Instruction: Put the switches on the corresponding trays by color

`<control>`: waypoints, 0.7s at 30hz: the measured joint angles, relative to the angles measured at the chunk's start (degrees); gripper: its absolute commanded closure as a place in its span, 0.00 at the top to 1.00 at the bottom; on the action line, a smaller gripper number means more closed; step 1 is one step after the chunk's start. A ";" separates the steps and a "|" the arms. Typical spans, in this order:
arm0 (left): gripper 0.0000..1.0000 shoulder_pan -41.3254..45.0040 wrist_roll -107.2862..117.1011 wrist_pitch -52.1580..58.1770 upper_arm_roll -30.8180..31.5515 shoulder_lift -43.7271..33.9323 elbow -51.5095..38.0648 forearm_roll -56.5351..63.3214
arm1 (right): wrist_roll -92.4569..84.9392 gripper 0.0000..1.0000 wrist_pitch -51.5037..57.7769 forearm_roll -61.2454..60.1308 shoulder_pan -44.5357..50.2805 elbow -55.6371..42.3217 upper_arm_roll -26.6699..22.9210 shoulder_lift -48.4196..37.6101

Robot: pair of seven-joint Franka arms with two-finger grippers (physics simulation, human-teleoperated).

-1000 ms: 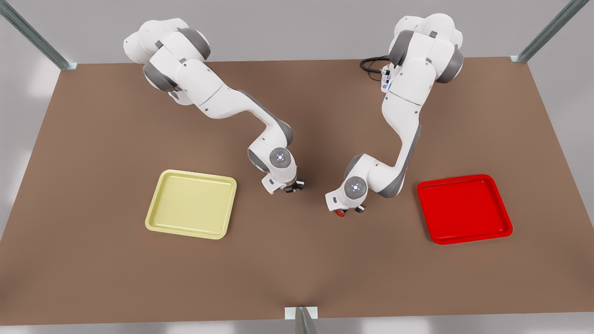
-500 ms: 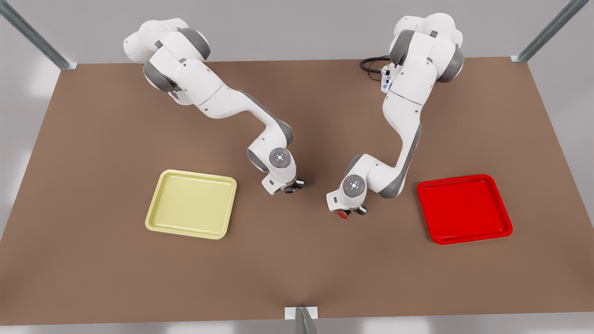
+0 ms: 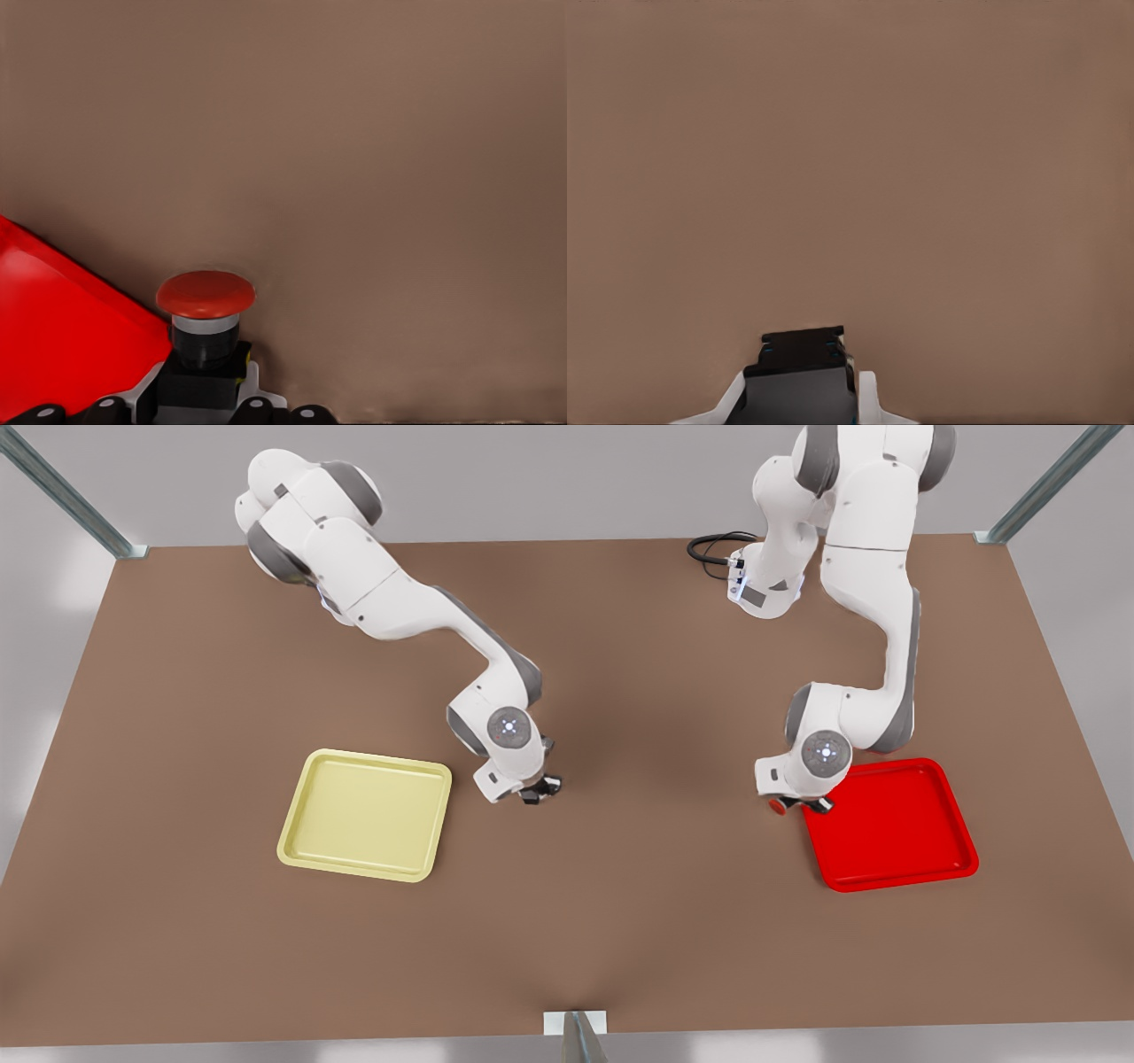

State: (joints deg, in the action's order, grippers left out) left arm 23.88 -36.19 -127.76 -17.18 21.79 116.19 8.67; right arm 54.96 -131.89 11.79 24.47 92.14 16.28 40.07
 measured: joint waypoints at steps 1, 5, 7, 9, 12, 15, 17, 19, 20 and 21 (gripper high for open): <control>0.59 0.18 -3.74 -1.79 -2.48 -0.57 1.66 -0.25 | -0.62 0.51 0.05 0.00 -1.16 1.50 -0.02 -1.53; 0.59 -1.96 -15.32 -7.22 -8.13 0.26 2.22 -1.00 | -7.22 0.51 1.50 -0.02 -6.92 8.35 -0.02 -7.01; 0.59 -4.33 -18.70 -11.16 -8.14 2.08 2.21 -1.19 | -10.99 0.51 1.41 -0.03 -9.60 9.93 -0.02 -8.16; 0.61 -6.09 -21.21 -14.87 -8.14 4.02 2.12 -1.22 | -15.39 0.51 1.42 -0.05 -12.56 9.56 0.05 -7.92; 1.00 -7.09 -21.47 -16.99 -8.15 6.42 1.91 -1.21 | -20.37 0.51 0.82 -0.04 -15.42 11.63 -0.07 -8.03; 1.00 -7.37 -21.10 -17.16 -8.18 6.67 1.96 0.37 | -26.83 0.51 -0.52 0.12 -19.16 13.57 -0.37 -7.82; 1.00 -7.47 -22.98 -15.80 -8.07 6.67 1.88 -8.69 | -27.83 0.51 -2.05 0.13 -19.80 15.94 -0.51 -8.24; 1.00 -7.37 -22.66 -16.00 -8.10 6.59 1.89 -13.85 | -30.93 0.51 -2.17 0.13 -20.83 15.93 -1.29 -8.70; 1.00 -7.37 -22.40 -16.11 -8.11 6.59 1.97 -14.32 | -34.12 0.51 -2.18 0.12 -21.56 15.77 -2.53 -8.97; 1.00 -7.36 -22.11 -16.24 -8.12 6.60 2.00 -13.63 | -35.21 0.51 -2.24 0.11 -21.94 15.99 -2.74 -9.04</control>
State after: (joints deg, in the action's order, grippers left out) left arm 16.52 -58.30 -144.00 -25.30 28.39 118.19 -4.96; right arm 19.74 -134.14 11.91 2.53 108.13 13.55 31.03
